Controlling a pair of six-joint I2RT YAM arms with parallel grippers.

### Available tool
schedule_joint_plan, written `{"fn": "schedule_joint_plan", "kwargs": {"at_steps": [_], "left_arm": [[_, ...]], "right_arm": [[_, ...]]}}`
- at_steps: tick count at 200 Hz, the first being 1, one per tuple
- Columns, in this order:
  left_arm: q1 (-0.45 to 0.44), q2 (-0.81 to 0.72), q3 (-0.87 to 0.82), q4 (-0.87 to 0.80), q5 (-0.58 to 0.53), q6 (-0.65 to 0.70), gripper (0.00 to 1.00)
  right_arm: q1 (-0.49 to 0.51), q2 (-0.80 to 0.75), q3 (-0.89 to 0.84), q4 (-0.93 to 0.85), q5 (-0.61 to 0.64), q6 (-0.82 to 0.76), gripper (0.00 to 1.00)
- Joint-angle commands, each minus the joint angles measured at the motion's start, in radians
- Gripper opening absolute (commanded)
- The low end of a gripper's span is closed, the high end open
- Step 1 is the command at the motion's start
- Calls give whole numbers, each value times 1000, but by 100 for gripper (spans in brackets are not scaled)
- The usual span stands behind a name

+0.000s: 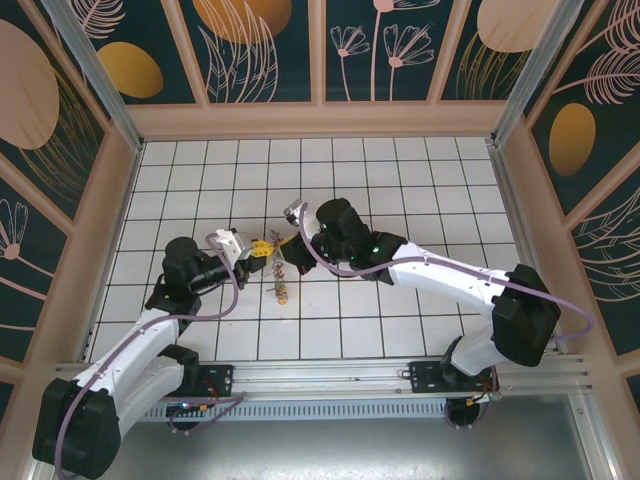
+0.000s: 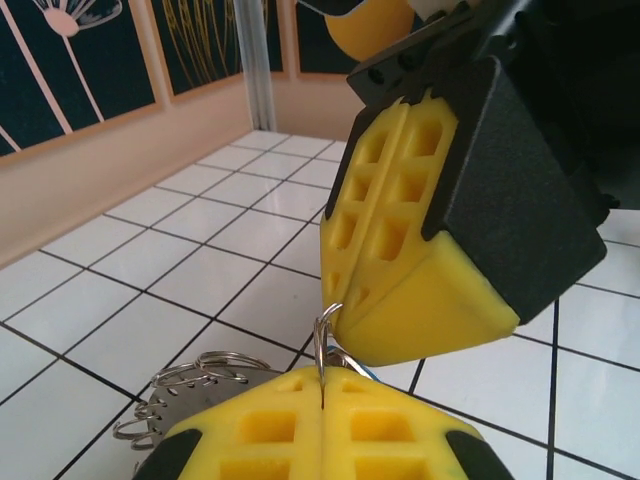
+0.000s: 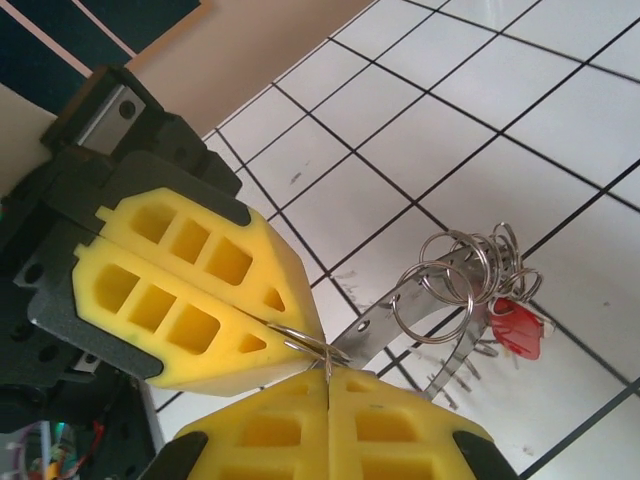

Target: Put the keys on the keyring

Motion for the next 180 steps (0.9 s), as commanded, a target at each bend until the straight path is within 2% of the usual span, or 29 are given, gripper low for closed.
{"fn": "schedule_joint_plan", "kwargs": {"at_steps": [1, 41, 66, 75, 91, 143, 161, 180], "left_arm": [[-3, -29, -7, 264, 56, -98, 0], [-3, -71, -14, 273, 75, -79, 0], [-3, -77, -11, 296, 81, -95, 0], [-3, -78, -11, 306, 82, -102, 0], [-3, -82, -12, 322, 83, -110, 0], [-3, -82, -8, 323, 112, -110, 0], [-3, -82, -6, 314, 122, -99, 0], [-4, -82, -2, 287, 148, -70, 0]], "right_arm": [[-29, -14, 33, -7, -77, 95, 0], [-96, -54, -2, 57, -192, 185, 0], [-103, -79, -11, 104, -268, 174, 23], [-106, -87, -5, 100, -285, 158, 27], [-116, -102, 10, 54, -290, 106, 28], [-106, -173, 82, -147, -162, -219, 29], [-75, -202, 68, -163, -155, -422, 29], [-42, -267, -12, -89, -174, -665, 28]]}}
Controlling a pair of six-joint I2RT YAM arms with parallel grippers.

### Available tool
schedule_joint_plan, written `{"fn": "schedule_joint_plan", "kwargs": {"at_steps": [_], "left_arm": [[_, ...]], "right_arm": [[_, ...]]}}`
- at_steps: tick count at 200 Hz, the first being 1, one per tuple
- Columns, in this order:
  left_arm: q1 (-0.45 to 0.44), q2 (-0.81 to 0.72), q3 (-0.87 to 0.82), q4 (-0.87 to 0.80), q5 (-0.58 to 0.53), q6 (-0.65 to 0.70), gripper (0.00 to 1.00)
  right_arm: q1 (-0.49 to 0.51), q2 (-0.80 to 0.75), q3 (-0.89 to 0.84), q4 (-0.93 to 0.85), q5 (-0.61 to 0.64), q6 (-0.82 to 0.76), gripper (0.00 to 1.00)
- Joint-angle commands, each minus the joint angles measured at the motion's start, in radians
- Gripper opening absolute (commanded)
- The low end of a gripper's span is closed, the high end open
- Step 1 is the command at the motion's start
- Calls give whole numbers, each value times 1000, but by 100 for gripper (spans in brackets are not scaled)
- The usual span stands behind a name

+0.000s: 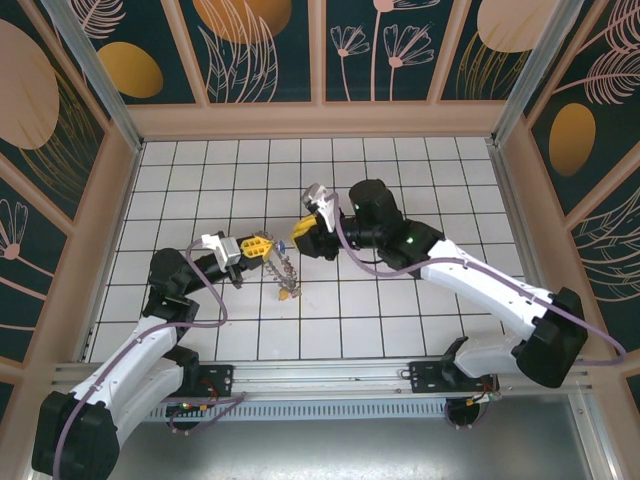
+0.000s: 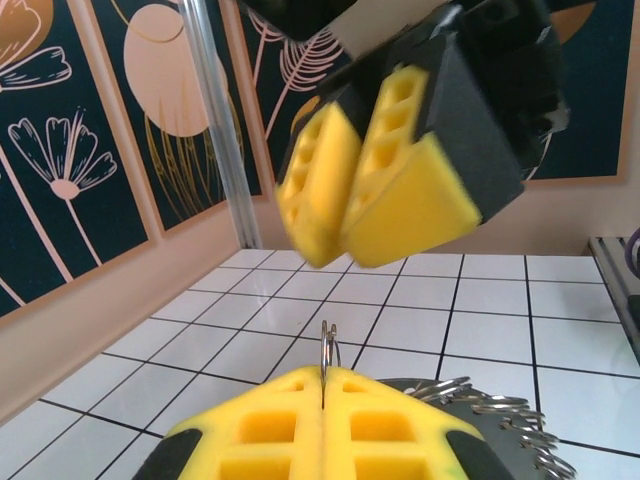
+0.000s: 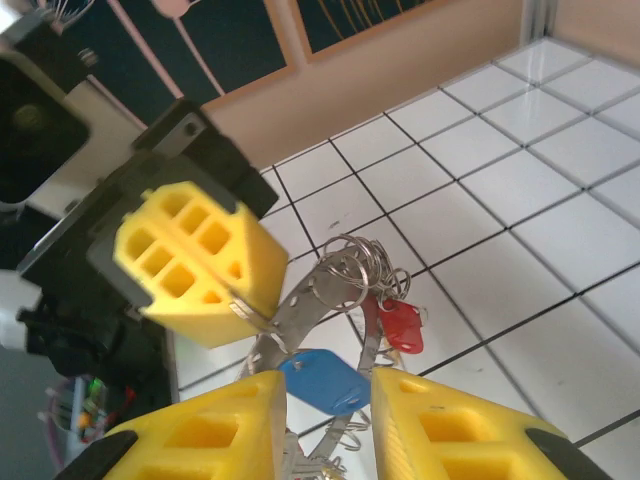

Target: Put the keys on the keyring

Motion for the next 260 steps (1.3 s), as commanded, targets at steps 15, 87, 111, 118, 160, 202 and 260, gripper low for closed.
{"fn": "schedule_joint_plan", "kwargs": {"at_steps": [15, 87, 111, 118, 160, 202, 260], "left_arm": [[-3, -16, 21, 23, 79, 53, 0], [-5, -22, 68, -111, 170, 164, 0], [-6, -17, 71, -108, 180, 164, 0], [-6, -11, 71, -107, 183, 163, 0], [-18, 0, 73, -98, 181, 164, 0], [-23, 3, 69, -81, 168, 155, 0], [-29, 10, 53, -48, 146, 128, 0]], "right_arm": [[40, -113, -91, 55, -27, -483, 28], [46, 1, 17, -84, -97, -658, 31], [52, 28, 36, -80, -97, -653, 29], [54, 34, 40, -77, -99, -650, 29], [66, 64, 35, -48, -96, -630, 22], [71, 92, 38, -41, -99, -618, 18], [70, 95, 26, -13, -98, -599, 6]]}}
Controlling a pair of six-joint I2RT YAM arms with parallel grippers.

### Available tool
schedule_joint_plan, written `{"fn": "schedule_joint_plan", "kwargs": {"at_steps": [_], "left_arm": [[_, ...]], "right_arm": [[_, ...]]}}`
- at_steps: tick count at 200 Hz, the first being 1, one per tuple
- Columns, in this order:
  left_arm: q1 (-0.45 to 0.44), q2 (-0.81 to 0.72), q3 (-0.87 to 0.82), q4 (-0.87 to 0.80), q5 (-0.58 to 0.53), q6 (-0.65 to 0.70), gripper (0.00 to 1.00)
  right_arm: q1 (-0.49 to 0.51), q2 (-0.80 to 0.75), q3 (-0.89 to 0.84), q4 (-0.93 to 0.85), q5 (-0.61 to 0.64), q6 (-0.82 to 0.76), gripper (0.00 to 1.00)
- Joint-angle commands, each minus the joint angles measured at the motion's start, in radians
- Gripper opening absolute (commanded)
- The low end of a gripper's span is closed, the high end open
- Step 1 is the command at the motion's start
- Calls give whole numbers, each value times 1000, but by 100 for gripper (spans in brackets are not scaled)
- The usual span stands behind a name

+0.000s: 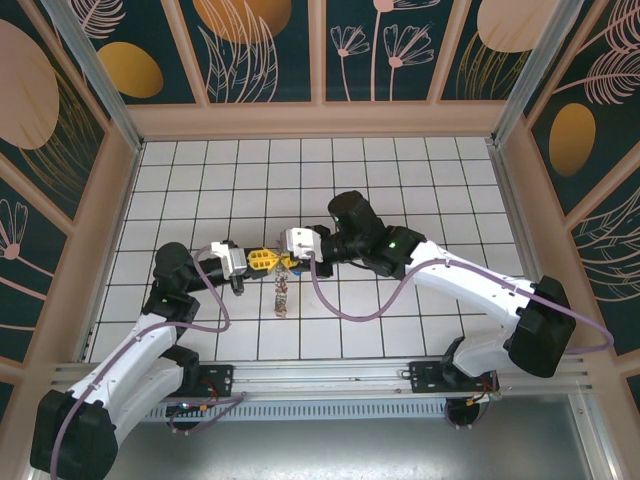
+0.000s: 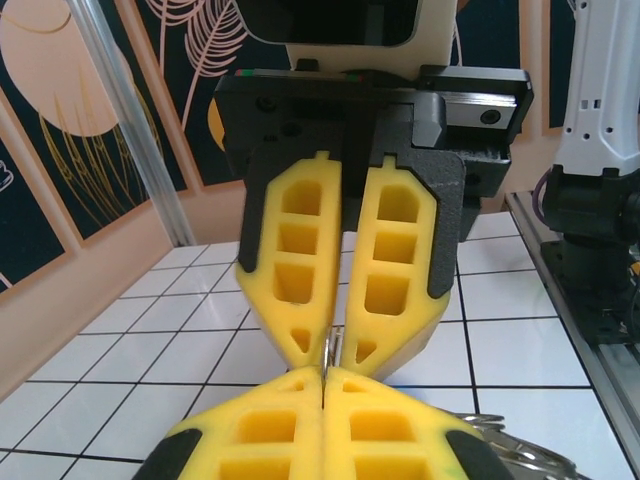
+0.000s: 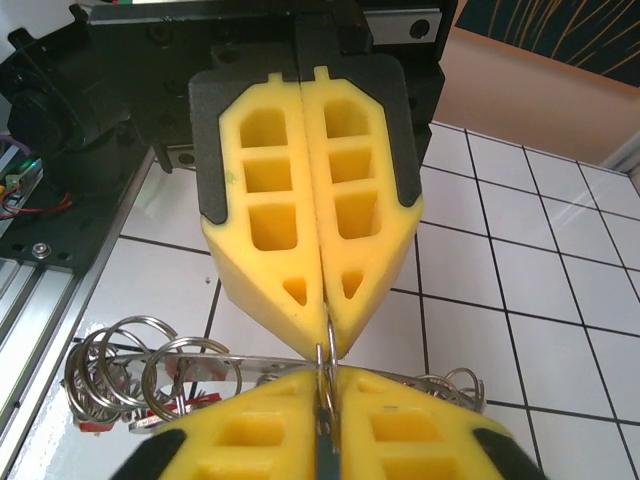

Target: Put the keys on the keyring

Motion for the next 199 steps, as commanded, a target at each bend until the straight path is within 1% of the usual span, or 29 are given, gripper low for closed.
{"fn": "schedule_joint_plan", "kwargs": {"at_steps": [1, 14, 26, 34, 39, 44, 48, 60, 67, 76, 87, 104, 128, 162, 199], "left_arm": [[-10, 0, 19, 80, -2, -14, 0], [-10, 1, 9, 88, -8, -24, 0], [-11, 3, 8, 78, -26, -33, 0], [-10, 3, 16, 38, -51, -29, 1], [-11, 3, 26, -7, -74, -18, 8], [-10, 1, 40, -74, -94, 11, 20], [-10, -2, 54, -138, -106, 37, 26], [-10, -14, 101, -346, -125, 177, 28], [-10, -22, 121, -437, -135, 239, 28], [-10, -32, 128, -500, -161, 283, 31], [-11, -43, 123, -543, -190, 307, 31], [-10, -51, 123, -557, -204, 315, 31], [-10, -28, 139, -527, -166, 293, 31], [-10, 35, 190, -539, -110, 272, 27], [-10, 43, 177, -456, -72, 217, 23]], "right_arm": [[7, 4, 19, 44, -34, 14, 6], [8, 1, 11, 54, -38, 19, 0], [9, -4, 8, 53, -35, 20, 0], [7, -6, 8, 46, -31, 18, 0], [7, -7, 12, 38, -28, 17, 0], [7, -6, 17, 25, -23, 12, 0], [8, -5, 22, 12, -17, 10, 0], [8, 4, 51, -45, 20, 2, 0], [7, 11, 71, -89, 47, -4, 0], [7, 16, 91, -140, 75, -14, 0], [9, 21, 105, -183, 111, -20, 0], [9, 24, 118, -211, 132, -23, 0], [15, 44, 153, -260, 141, -32, 0], [30, 69, 161, -234, 139, -20, 0], [46, 111, 173, -223, 148, -21, 0]]}}
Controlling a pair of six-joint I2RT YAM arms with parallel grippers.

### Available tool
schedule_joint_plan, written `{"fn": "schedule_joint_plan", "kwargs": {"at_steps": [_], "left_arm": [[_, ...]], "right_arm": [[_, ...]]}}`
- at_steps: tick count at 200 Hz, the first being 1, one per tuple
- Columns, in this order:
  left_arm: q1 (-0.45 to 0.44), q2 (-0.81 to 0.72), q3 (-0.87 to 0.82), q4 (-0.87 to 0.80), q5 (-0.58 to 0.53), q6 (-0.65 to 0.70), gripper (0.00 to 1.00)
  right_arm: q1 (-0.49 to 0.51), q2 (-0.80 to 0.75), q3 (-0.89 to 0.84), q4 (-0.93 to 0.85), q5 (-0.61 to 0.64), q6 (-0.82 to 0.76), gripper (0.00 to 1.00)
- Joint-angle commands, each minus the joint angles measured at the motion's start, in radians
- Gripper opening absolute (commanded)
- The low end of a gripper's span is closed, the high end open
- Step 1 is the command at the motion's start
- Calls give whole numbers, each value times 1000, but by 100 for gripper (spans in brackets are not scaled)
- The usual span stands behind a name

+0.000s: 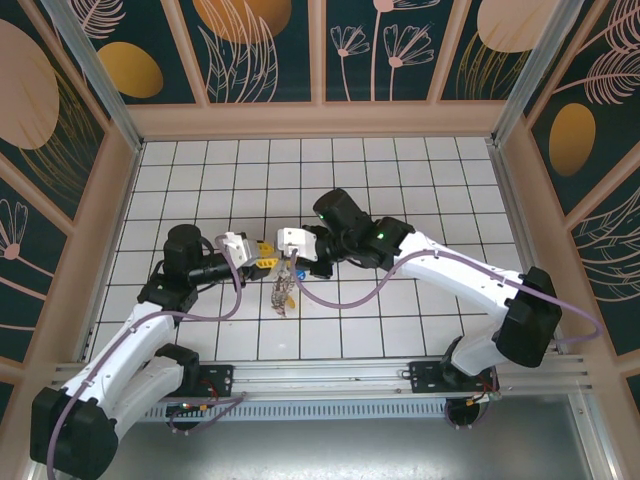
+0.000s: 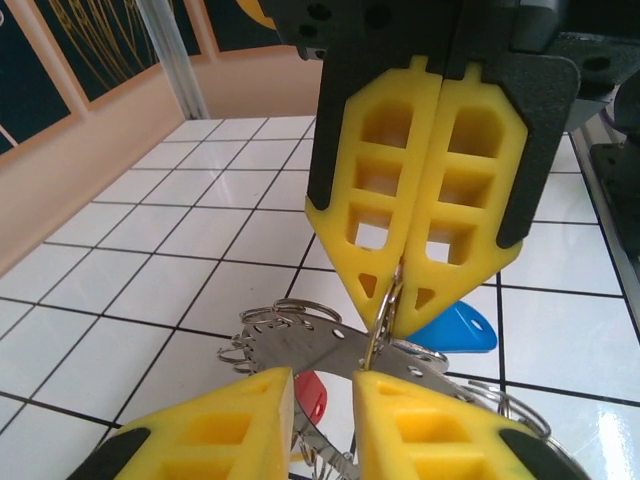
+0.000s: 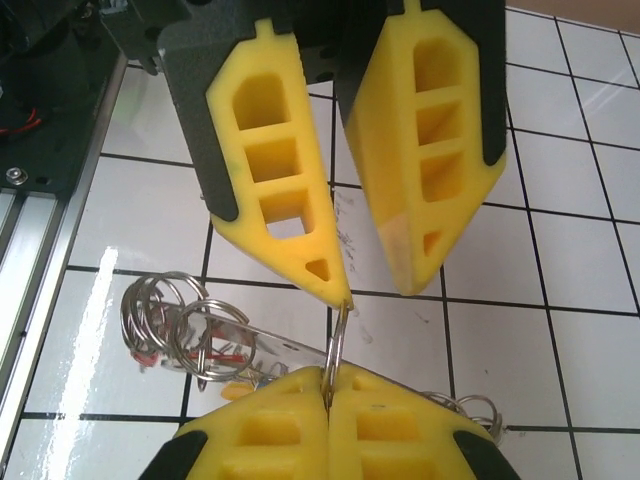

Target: Put the keys on the keyring

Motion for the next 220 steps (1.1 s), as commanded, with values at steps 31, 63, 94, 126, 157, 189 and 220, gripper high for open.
{"fn": "schedule_joint_plan", "kwargs": {"at_steps": [31, 63, 94, 126, 157, 189, 220], "left_arm": [[-5, -1, 16, 40, 109, -5, 22], [-5, 1, 16, 35, 156, 20, 26], [-5, 2, 23, 10, 207, 46, 23], [-5, 9, 19, -3, 179, 63, 10], [-5, 5, 28, -26, 123, 71, 37], [-6, 5, 44, -58, 72, 77, 26], [-5, 24, 58, -76, 58, 88, 15]], "right_arm": [[23, 27, 42, 52, -14, 3, 0], [23, 44, 53, 39, -15, -8, 0], [23, 47, 59, 24, -28, -14, 0], [24, 29, 46, 53, -57, -14, 0], [19, 14, 34, 64, -69, -19, 0], [16, 7, 25, 62, -75, -25, 0], [14, 0, 6, 90, -91, -19, 0]]}}
